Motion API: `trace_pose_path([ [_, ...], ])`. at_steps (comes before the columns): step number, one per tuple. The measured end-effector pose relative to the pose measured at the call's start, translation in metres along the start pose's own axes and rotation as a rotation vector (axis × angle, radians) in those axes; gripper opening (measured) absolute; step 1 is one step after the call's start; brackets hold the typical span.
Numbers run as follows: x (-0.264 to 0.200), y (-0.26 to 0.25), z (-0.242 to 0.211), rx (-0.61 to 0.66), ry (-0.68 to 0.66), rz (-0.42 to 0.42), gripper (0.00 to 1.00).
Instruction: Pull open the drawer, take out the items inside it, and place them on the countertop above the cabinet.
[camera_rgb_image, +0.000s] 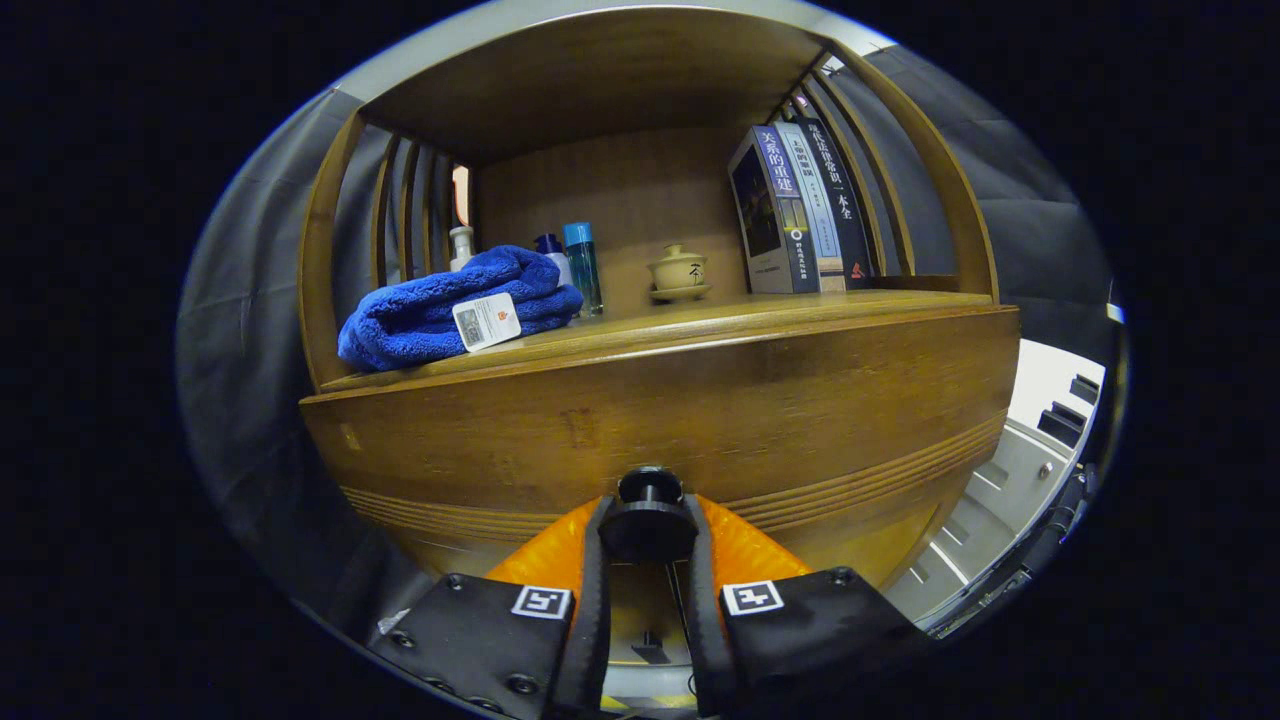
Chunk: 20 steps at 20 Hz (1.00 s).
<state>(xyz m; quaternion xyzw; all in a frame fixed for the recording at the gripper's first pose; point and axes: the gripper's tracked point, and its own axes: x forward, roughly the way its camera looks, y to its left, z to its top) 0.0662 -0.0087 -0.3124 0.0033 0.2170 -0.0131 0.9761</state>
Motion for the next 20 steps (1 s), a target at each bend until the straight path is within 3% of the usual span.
trace_pose_path([
  [20,-0.113,0.001,-0.031,-0.142,0.11,0.079,0.42],
])
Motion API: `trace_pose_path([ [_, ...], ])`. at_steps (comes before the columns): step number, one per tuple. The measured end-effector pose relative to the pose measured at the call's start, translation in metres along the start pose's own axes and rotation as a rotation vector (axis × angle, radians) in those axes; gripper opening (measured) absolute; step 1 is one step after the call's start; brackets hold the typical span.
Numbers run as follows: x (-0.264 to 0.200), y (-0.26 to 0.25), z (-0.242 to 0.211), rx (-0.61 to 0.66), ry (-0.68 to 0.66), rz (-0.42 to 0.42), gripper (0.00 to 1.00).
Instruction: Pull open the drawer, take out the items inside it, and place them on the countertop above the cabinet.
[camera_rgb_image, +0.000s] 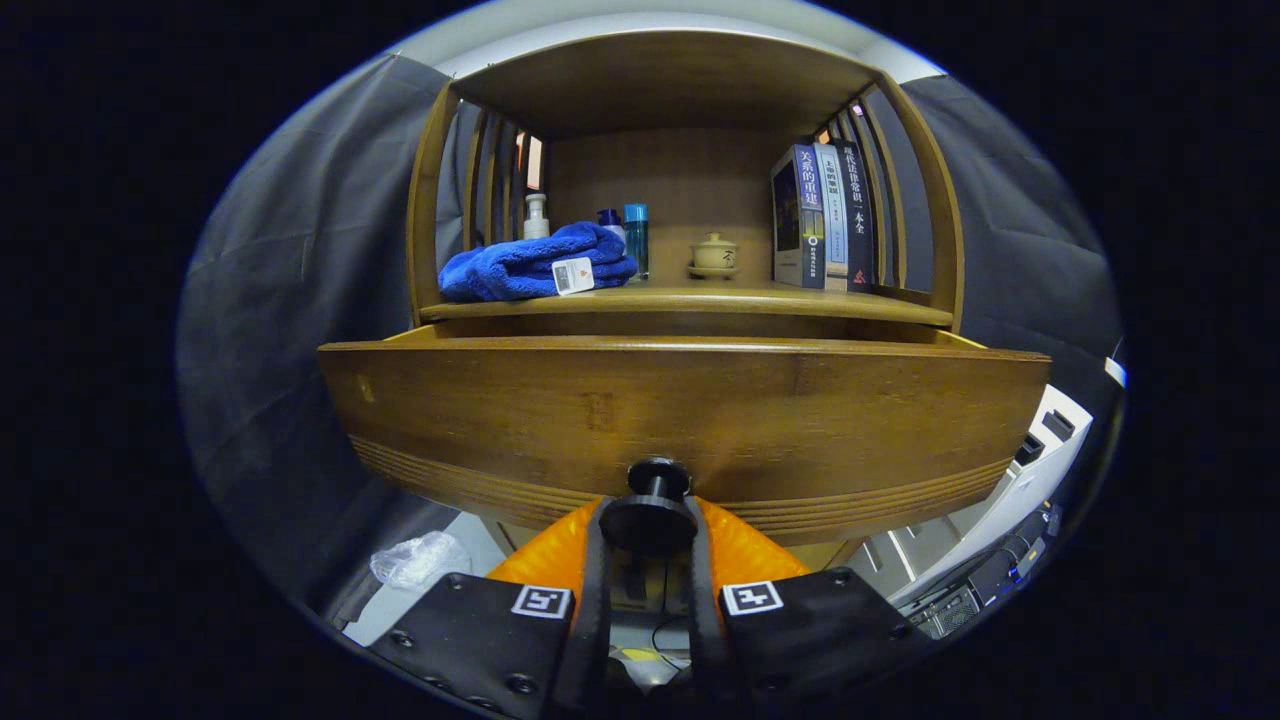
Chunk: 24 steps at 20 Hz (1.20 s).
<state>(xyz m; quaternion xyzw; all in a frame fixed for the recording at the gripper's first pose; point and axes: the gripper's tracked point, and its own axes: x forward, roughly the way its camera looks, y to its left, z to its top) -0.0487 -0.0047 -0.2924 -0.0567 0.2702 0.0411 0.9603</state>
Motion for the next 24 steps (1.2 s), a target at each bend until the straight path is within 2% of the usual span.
trace_pose_path([
  [14,-0.052,0.009,-0.03,0.007,0.082,0.048,0.41],
  [21,-0.051,0.008,-0.032,0.016,0.07,0.035,0.41],
  [24,-0.05,0.008,-0.031,0.008,0.053,0.027,0.47],
])
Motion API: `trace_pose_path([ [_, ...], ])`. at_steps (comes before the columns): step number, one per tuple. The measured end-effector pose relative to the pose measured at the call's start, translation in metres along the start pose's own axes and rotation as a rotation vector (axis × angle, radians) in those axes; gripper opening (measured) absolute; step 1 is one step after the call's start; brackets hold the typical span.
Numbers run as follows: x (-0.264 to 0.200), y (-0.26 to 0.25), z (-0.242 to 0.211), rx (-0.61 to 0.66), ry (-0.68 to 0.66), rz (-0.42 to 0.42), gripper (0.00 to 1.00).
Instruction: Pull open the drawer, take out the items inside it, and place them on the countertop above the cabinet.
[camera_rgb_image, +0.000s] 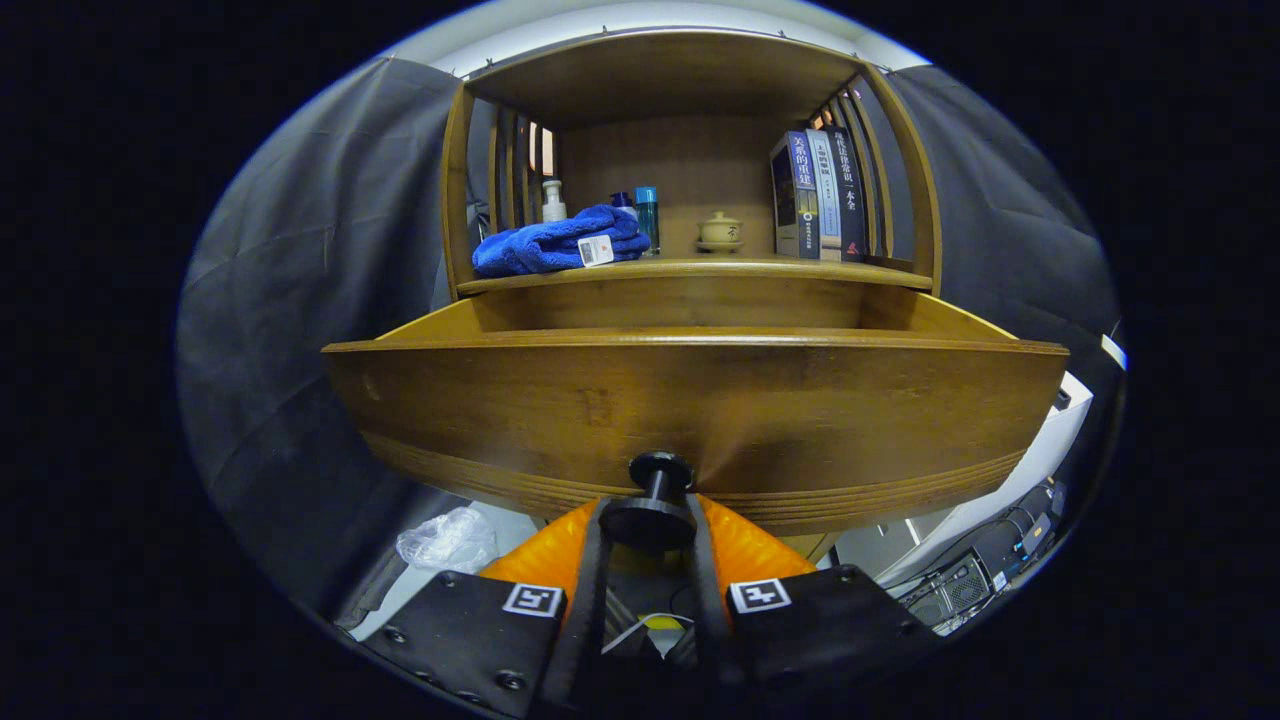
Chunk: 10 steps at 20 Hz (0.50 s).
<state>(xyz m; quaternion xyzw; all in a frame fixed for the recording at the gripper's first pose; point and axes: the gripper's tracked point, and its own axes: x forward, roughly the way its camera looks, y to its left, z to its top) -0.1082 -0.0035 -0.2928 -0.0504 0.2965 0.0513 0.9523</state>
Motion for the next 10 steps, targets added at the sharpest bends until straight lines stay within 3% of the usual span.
trace_pose_path([
  [7,-0.01,0.013,-0.002,-0.055,-0.011,0.017,0.83],
  [10,-0.037,0.024,0.037,-0.068,-0.108,0.063,1.0],
])
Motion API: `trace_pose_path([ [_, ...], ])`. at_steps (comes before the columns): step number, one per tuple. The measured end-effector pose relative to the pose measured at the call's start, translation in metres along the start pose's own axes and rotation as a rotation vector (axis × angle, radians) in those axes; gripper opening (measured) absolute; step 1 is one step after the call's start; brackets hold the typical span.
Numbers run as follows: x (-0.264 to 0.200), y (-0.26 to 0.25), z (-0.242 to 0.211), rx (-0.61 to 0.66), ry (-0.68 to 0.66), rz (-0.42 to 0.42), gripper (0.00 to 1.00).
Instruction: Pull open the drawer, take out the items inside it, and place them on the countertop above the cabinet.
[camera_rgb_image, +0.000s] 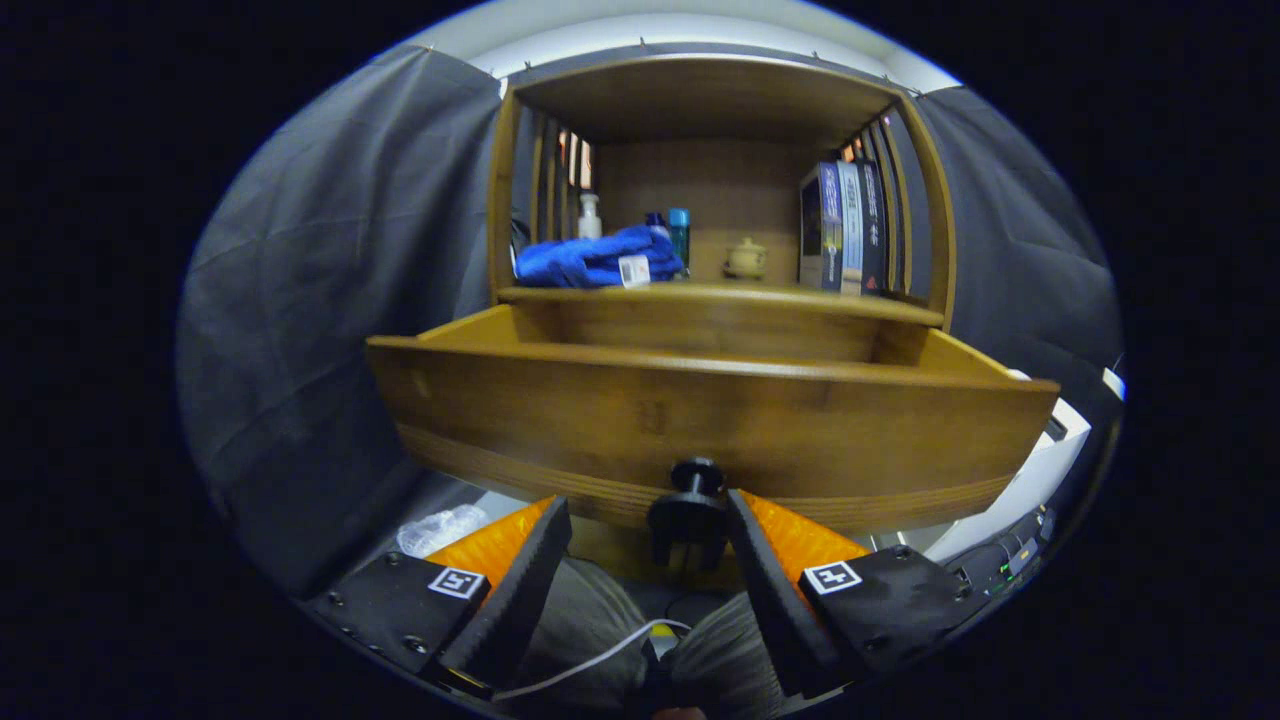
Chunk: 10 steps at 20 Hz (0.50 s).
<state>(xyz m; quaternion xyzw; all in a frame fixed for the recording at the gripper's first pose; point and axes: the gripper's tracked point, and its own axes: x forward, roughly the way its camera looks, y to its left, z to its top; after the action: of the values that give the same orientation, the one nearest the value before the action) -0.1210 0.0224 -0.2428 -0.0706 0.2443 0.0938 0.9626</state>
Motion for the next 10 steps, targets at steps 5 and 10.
trace_pose_path([
  [5,0.001,-0.023,0.141,-0.092,-0.199,-0.019,0.98],
  [10,0.061,-0.026,0.189,-0.136,-0.096,0.004,0.98],
])
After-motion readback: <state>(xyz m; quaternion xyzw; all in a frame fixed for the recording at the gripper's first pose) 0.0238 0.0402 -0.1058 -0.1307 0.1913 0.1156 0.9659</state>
